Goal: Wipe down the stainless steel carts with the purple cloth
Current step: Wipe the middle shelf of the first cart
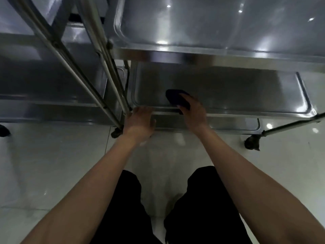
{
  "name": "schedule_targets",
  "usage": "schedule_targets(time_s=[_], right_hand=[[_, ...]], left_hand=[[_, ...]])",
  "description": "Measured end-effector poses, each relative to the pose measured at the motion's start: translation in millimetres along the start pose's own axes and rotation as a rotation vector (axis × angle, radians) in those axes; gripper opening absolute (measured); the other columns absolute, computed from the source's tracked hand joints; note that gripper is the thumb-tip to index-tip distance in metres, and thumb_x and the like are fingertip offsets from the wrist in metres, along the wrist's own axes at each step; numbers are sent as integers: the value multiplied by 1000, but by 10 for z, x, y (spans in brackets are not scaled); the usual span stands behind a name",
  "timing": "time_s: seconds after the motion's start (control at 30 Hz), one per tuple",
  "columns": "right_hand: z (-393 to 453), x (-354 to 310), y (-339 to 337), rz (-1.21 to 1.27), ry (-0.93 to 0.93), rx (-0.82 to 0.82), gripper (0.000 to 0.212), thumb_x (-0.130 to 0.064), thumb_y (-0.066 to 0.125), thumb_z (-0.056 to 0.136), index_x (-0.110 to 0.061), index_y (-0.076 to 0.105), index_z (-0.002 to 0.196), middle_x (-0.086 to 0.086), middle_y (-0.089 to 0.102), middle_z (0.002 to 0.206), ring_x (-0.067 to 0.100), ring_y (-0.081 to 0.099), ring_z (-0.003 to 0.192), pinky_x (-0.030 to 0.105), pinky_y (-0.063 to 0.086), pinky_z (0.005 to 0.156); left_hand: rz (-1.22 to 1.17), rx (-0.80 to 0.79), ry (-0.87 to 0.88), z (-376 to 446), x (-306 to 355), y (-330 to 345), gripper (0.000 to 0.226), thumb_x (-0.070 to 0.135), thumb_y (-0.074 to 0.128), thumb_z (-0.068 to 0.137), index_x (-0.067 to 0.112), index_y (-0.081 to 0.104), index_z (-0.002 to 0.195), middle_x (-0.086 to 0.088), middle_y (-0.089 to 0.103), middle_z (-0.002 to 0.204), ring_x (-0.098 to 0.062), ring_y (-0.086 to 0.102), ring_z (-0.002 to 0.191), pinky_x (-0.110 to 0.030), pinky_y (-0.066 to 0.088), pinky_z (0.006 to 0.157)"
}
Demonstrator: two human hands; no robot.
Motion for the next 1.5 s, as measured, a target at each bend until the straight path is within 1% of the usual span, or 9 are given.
schedule_targets(time_s=[0.17, 0.23, 0.3, 0.4, 0.57, 0.9, 1.17, 1.37, 1.5], right_hand=[[300, 140, 523, -182, -50, 31, 49, -34, 55, 101, -26, 46, 148, 4, 37, 156, 34, 33, 142, 57, 33, 111], [336, 161, 798, -278, -46, -52, 56, -51, 49, 99, -33, 39, 151, 3, 27, 161, 35, 18, 148, 61, 22, 114], [343, 187, 1008, -307, -54, -144, 57, -62, 33, 99, -39, 36, 151, -2, 15, 166, 34, 4, 152, 63, 8, 116], [398, 246, 1059, -406, -105, -129, 49, -49, 18, 105, -43, 33, 151, -7, 12, 167, 28, 5, 153, 60, 0, 119], [535, 244, 1168, -520, -187, -112, 49, -45, 25, 105, -40, 29, 153, -8, 17, 166, 27, 10, 153, 59, 5, 120], [682, -139, 1304, -389, -225, -93, 45, -41, 37, 105, -35, 42, 149, -3, 29, 162, 28, 16, 151, 58, 5, 120], [768, -434, 1721, -460, -316, -250, 44, -47, 34, 106, -44, 38, 149, -2, 15, 167, 31, 2, 153, 58, 0, 119], [826, -384, 1698, -476, -354, -218, 43, -46, 36, 105, -45, 42, 147, -5, 21, 165, 27, 7, 153, 54, 5, 120], [789, -286, 1577, -482, -352, -155, 41, -44, 36, 105, -46, 44, 145, -6, 26, 163, 27, 14, 152, 52, 13, 120]], left_hand=[[123, 174, 36, 75, -186, 311, 43, 28, 55, 94, 15, 57, 135, -9, 56, 139, -31, 51, 128, -48, 44, 103], [163, 218, 30, 74, -235, 386, 43, 28, 55, 92, 16, 59, 133, -7, 56, 139, -29, 51, 127, -46, 44, 99], [175, 276, 17, 57, -261, 397, 44, 30, 57, 91, 18, 59, 133, -4, 56, 137, -26, 49, 127, -45, 43, 98], [188, 364, 10, 52, -297, 410, 40, 29, 57, 90, 21, 61, 130, -2, 55, 133, -25, 48, 125, -43, 43, 98], [119, 432, -13, 27, -488, 466, 40, 22, 55, 91, 27, 63, 130, -2, 53, 137, -25, 48, 130, -43, 44, 105], [111, 429, 11, -45, -483, 466, 47, 22, 54, 90, 19, 54, 137, -2, 54, 135, -21, 46, 131, -39, 44, 98], [98, 408, 33, -24, -516, 509, 46, 19, 57, 89, 17, 53, 135, 1, 51, 137, -20, 44, 135, -41, 50, 97], [102, 378, -20, -43, -525, 577, 57, 19, 58, 91, 17, 44, 146, -1, 42, 148, -23, 30, 146, -48, 47, 104], [106, 374, -45, -47, -480, 589, 58, 23, 56, 90, 19, 42, 147, -2, 38, 151, -23, 27, 148, -49, 45, 102]])
Point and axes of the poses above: each hand's wrist, its own z-axis towards the middle knuckle, its own y-axis out of the palm, x = y × z, the point moved 10 cm from there along z, towards the middle knuckle
